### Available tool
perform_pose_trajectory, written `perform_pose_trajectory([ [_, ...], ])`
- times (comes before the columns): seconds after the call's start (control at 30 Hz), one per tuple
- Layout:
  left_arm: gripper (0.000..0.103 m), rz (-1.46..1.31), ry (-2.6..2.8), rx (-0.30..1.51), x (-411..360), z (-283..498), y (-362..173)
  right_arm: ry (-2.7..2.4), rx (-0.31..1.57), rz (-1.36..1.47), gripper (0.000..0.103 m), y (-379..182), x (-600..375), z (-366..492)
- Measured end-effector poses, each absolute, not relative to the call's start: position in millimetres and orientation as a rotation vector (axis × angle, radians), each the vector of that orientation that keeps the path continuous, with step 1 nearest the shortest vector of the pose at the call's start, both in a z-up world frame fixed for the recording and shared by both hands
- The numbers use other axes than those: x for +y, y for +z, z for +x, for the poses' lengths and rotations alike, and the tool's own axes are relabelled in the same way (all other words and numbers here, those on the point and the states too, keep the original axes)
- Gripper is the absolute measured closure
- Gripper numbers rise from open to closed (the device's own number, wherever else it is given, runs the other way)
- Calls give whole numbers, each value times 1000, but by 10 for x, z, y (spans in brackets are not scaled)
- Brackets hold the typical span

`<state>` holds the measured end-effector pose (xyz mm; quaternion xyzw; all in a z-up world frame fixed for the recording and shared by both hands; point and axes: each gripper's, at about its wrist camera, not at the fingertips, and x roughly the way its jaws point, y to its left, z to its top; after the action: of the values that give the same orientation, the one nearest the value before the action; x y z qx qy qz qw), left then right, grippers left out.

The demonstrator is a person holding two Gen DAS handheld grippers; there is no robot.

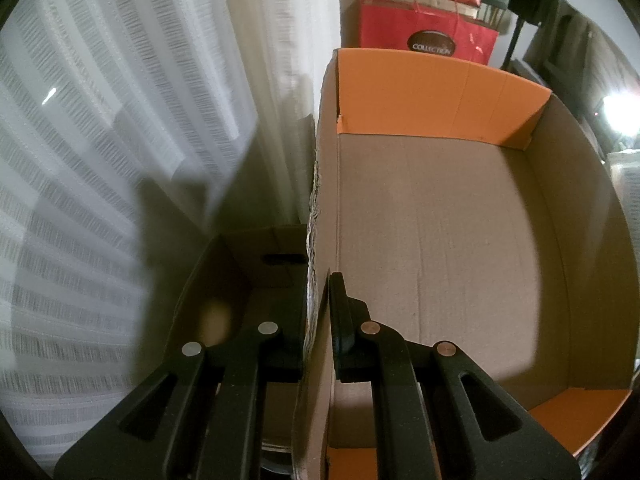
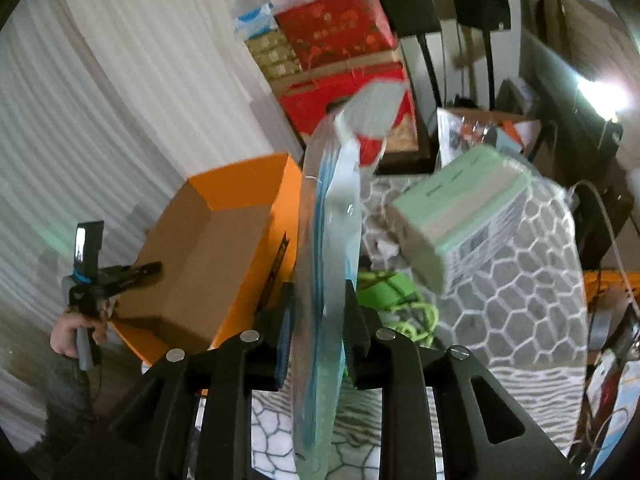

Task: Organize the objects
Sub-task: 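Lift the mask bag with the right tool and carry it over the box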

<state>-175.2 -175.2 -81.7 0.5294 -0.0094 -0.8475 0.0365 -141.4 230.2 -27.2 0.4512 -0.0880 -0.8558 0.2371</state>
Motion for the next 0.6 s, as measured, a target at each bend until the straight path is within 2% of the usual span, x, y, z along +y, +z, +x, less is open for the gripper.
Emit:
perform_pose_trajectory([
  [0.07,94,1626,-2604,-26,-1753,-1753,-814,-2344,-230,1253,81,-333,2267,-1409],
  [0.13,94,1626,-2606,-21,-1758,-1751,-813,-2337,-227,1257,89,-340,2251,-1405],
  [0.6,97,1634,-2633,1,-1779,-1735,-810,-2377,-119,1205,93,197,2061,-1457],
])
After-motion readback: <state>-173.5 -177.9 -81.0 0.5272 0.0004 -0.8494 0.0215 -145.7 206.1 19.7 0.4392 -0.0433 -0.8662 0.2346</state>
